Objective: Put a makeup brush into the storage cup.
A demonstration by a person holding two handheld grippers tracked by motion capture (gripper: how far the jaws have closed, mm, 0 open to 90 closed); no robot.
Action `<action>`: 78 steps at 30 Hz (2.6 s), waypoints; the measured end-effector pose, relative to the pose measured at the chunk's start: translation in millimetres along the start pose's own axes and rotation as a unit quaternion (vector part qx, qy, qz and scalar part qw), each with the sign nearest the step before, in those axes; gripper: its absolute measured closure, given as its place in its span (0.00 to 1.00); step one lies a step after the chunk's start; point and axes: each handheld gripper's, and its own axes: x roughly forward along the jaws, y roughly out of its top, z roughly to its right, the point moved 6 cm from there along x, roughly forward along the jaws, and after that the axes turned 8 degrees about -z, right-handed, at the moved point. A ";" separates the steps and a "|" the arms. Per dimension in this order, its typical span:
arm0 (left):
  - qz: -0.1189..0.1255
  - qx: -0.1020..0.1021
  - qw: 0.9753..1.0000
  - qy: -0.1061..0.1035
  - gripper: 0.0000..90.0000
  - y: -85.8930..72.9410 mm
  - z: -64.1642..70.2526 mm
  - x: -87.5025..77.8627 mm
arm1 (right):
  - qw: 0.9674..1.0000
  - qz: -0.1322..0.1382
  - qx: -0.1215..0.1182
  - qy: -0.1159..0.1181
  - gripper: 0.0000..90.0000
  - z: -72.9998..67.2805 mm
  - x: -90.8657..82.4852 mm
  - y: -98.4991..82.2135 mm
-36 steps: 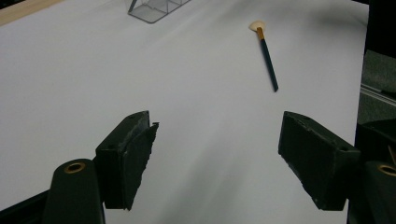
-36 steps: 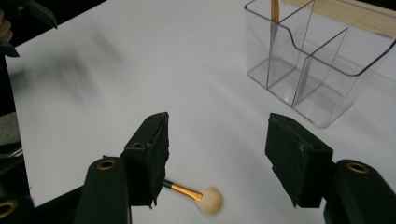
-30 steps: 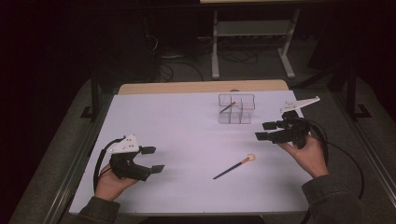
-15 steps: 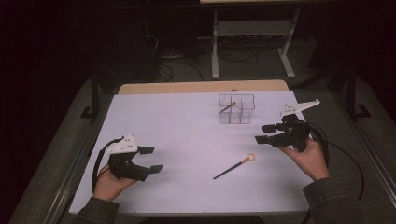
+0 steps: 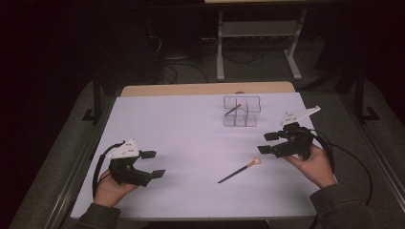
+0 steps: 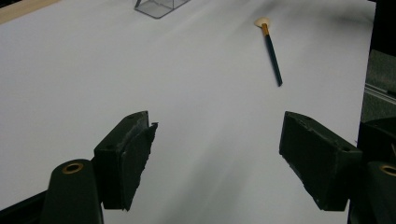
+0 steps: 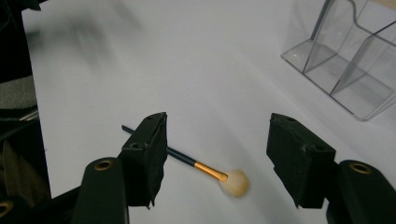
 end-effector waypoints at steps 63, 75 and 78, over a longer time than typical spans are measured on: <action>-0.001 -0.012 1.000 0.003 0.25 -5.9 -5.7 -2.5 | 0.952 -0.236 -0.191 0.045 0.68 -14.7 99.8 -8.9; -0.001 -0.009 1.000 0.001 0.25 -4.5 -4.3 -2.5 | 0.944 -0.253 -0.206 0.044 0.76 -16.5 103.7 -12.5; -0.001 -0.010 1.000 0.001 0.25 -4.8 -4.8 -2.5 | 0.942 -0.258 -0.208 0.041 0.78 -17.4 103.4 -13.8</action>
